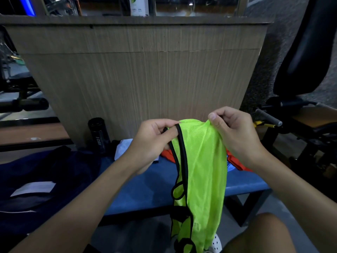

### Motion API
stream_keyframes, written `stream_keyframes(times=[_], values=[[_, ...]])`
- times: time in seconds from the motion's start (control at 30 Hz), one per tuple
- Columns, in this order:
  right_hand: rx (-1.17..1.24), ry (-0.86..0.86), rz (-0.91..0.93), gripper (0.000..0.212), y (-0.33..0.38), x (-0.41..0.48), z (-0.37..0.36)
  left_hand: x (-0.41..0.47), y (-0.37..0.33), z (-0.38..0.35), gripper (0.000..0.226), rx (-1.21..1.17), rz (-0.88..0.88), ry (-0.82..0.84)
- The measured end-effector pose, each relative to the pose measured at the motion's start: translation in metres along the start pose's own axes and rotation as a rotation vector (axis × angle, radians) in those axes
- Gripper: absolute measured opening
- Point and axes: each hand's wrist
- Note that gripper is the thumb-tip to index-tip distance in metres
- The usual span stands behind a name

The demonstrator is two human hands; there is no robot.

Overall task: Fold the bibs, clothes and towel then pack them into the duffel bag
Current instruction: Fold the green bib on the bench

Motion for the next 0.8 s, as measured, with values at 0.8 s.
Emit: stream_keyframes(times=[0.8], values=[[0.138,0.376,-0.165,0.026,-0.005,-0.012,0.003,-0.002,-0.003,0.0,0.013,0.154,-0.295,0.101]])
Point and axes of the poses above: each hand's wrist, its own x-axis towards the middle knuckle, its own z-axis out of the back of the hand, y = z × x, and after that the axes turned 13 degrees about -y, right-handed
